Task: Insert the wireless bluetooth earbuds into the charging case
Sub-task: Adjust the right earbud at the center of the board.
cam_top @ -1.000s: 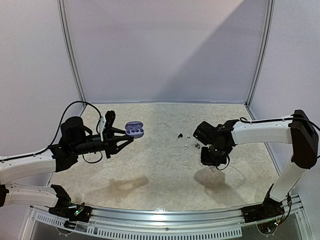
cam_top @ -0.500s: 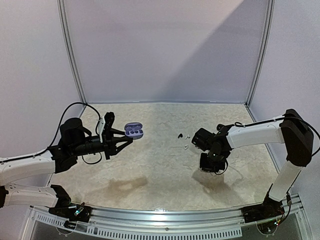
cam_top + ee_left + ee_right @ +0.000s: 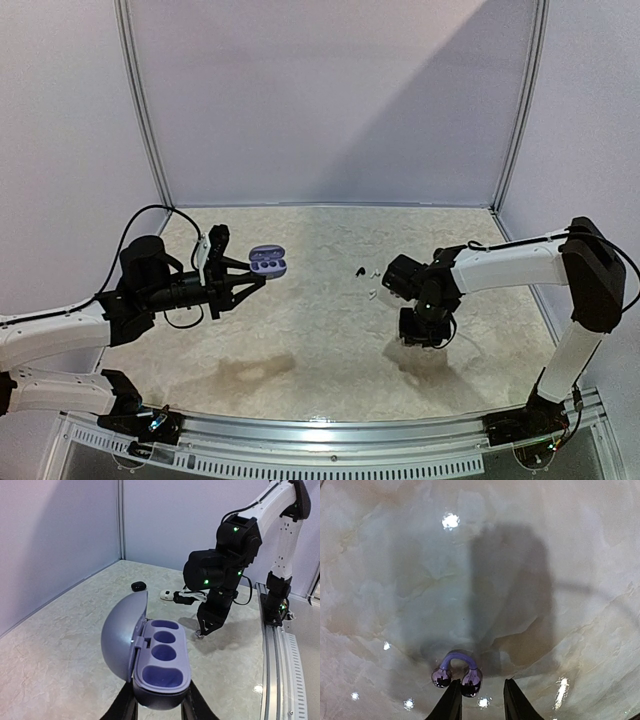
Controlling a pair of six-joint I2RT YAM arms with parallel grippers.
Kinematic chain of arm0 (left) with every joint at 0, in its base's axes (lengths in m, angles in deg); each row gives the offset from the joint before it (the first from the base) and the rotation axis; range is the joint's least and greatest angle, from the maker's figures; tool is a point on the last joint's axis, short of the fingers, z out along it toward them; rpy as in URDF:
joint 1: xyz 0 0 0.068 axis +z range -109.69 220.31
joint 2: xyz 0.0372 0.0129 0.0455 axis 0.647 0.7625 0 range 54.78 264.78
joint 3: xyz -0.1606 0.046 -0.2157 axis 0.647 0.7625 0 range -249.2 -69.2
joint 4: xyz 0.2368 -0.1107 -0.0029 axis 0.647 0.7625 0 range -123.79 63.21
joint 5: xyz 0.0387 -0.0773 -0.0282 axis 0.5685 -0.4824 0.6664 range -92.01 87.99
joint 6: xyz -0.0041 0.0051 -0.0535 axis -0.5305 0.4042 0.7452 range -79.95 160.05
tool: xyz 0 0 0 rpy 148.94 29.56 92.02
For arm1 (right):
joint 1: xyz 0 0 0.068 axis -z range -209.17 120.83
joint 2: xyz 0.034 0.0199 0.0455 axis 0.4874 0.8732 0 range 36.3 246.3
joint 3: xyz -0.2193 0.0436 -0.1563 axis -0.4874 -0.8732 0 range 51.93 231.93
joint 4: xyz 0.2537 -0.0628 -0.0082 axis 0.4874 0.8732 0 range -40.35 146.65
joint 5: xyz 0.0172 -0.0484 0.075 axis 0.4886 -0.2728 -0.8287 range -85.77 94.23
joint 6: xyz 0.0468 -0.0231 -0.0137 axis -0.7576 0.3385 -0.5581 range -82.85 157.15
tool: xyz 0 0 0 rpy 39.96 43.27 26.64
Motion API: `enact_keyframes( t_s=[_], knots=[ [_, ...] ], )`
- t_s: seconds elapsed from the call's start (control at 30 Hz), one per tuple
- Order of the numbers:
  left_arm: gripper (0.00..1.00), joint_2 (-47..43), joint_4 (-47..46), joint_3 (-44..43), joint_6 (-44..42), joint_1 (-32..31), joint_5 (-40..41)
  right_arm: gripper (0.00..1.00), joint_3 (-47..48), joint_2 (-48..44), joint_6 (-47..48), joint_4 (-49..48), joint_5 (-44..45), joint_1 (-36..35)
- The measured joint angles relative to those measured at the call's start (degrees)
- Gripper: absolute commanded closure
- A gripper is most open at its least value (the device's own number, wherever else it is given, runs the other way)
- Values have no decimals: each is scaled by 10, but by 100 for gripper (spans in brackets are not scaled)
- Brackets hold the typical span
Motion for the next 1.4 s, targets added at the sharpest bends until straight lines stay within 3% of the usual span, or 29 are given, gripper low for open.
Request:
enact_keyframes(
  t_s=[0.3,0.47,0.9,1.07,1.4],
  knots=[
    [100,0,0,0,-4,0,0,65,56,-9,85,54,-27,2],
    [100,0,0,0,-5,0,-1,66,112,-20,214,64,-45,19],
    [100,0,22,-1,-20,0,-3,68,114,28,596,53,-144,103],
    [100,0,41,-8,-31,0,-4,71,114,50,653,42,-167,102],
    [100,1,52,-12,-43,0,-9,76,91,68,678,30,-165,102]
  ],
)
